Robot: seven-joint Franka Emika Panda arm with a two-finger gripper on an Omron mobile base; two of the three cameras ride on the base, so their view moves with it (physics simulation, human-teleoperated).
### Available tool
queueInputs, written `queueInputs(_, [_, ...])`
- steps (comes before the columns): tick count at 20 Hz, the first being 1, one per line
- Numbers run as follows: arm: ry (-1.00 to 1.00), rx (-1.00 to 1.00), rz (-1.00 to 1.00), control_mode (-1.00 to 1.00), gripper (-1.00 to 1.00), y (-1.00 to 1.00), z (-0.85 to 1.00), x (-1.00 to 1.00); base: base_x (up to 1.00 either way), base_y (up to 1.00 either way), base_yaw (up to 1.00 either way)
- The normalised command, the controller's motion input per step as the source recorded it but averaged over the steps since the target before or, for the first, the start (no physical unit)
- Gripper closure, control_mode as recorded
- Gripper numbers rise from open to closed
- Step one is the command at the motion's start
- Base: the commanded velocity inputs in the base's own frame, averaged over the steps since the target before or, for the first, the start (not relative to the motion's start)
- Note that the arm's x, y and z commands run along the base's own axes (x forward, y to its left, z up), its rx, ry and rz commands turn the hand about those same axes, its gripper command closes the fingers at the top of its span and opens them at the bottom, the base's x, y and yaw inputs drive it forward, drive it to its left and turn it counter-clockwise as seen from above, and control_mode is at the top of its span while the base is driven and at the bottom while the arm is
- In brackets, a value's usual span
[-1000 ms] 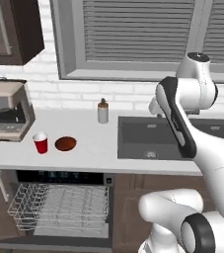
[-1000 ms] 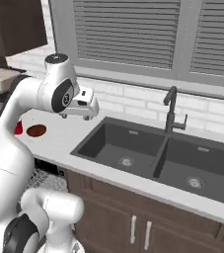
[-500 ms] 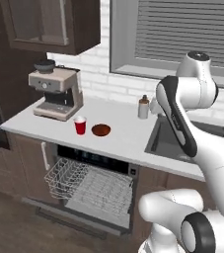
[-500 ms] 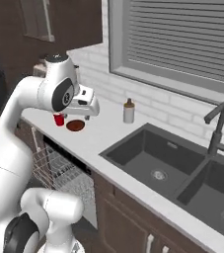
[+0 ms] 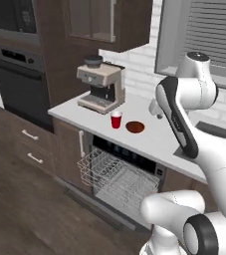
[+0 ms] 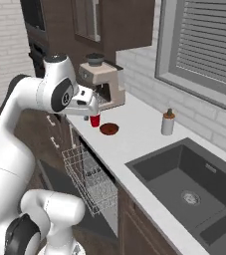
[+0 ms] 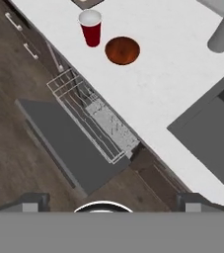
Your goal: Pick up the cup and bowl from the counter, place them in the dishwasher, and close the dishwasher door.
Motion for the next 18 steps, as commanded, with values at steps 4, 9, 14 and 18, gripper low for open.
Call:
queueInputs(4, [0.00, 0.00, 0.00, 1.00, -1.00, 0.00, 0.00, 0.00, 0.00, -0.58, 0.28])
queueInputs(9, [0.00, 0.00, 0.00, 1.00, -1.00, 0.00, 0.00, 0.00, 0.00, -0.56, 0.23])
queueInputs(14, [0.00, 0.00, 0.00, 1.00, -1.00, 0.00, 0.00, 0.00, -0.09, -0.19, 0.13])
queueInputs(18, [0.00, 0.00, 0.00, 1.00, -1.00, 0.00, 0.00, 0.00, -0.23, -0.09, 0.05])
